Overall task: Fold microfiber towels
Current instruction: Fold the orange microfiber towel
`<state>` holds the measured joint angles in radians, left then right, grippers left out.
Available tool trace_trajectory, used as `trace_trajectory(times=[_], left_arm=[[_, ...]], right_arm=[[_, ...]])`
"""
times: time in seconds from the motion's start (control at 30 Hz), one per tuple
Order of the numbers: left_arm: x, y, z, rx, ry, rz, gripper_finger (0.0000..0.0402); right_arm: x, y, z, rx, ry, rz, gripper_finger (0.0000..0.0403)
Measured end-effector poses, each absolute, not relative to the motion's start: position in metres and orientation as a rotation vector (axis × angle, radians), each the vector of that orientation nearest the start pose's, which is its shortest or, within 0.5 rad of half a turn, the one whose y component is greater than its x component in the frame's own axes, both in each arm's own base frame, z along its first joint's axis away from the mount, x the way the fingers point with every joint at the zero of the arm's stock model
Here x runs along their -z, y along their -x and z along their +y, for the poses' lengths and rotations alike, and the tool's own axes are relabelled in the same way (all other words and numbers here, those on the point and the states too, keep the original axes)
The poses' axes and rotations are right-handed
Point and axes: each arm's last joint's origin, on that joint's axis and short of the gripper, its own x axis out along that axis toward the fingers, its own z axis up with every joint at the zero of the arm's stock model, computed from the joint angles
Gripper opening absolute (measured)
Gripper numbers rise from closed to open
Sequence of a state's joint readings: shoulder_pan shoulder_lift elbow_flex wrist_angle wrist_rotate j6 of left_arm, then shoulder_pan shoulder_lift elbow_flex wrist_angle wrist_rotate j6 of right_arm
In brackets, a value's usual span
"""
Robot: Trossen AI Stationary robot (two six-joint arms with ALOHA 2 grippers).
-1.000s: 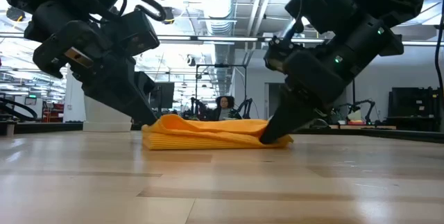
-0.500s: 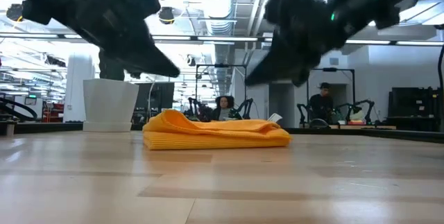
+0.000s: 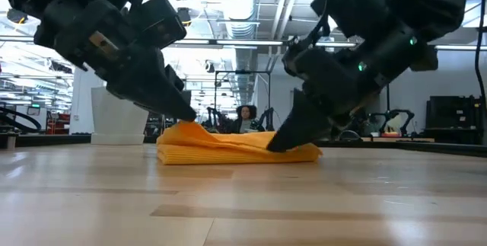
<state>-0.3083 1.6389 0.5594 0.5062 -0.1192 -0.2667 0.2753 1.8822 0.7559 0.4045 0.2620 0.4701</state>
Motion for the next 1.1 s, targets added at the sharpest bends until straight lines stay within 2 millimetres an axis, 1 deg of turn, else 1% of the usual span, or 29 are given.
trace_trajectory(times=[0.07,0.17,0.2,0.27,0.37,0.4,0.47,0.53,0.67,0.73,0.9,1.0,1.1], left_arm=[[-0.123,-0.273,-0.083,0.096,0.120,0.620,0.0000],[-0.119,-0.269,-0.082,0.085,0.105,0.681,0.0000],[-0.120,-0.269,-0.082,0.072,0.112,0.679,0.0000],[-0.135,-0.267,-0.080,0.032,0.130,0.614,0.0000],[-0.172,-0.265,-0.076,-0.068,0.113,0.429,0.0000],[-0.179,-0.262,-0.074,-0.111,0.087,0.398,0.0000],[-0.183,-0.259,-0.072,-0.168,0.039,0.376,0.0000],[-0.175,-0.257,-0.071,-0.174,0.033,0.405,0.0000],[-0.142,-0.263,-0.077,-0.128,0.119,0.483,0.0000],[-0.131,-0.269,-0.084,-0.075,0.151,0.485,0.0000],[-0.115,-0.278,-0.099,-0.031,0.117,0.536,0.0000],[-0.106,-0.278,-0.102,-0.027,0.129,0.571,0.0000],[-0.104,-0.277,-0.101,-0.034,0.139,0.595,0.0000]], right_arm=[[-0.091,-0.320,0.085,0.152,-0.251,0.699,0.0029],[-0.089,-0.321,0.086,0.148,-0.255,0.695,0.0024],[-0.090,-0.321,0.087,0.145,-0.254,0.697,0.0021],[-0.092,-0.320,0.087,0.141,-0.255,0.692,0.0018],[-0.098,-0.320,0.089,0.130,-0.256,0.672,0.0017],[-0.099,-0.320,0.089,0.127,-0.257,0.664,0.0019],[-0.099,-0.320,0.089,0.126,-0.255,0.670,0.0024],[-0.100,-0.320,0.090,0.124,-0.260,0.659,0.0027],[-0.103,-0.323,0.090,0.115,-0.273,0.617,0.0023],[-0.103,-0.323,0.090,0.114,-0.276,0.612,0.0019],[-0.104,-0.323,0.090,0.115,-0.278,0.611,0.0018],[-0.110,-0.324,0.089,0.131,-0.280,0.580,0.0025],[-0.110,-0.324,0.088,0.174,-0.266,0.569,0.0028]])
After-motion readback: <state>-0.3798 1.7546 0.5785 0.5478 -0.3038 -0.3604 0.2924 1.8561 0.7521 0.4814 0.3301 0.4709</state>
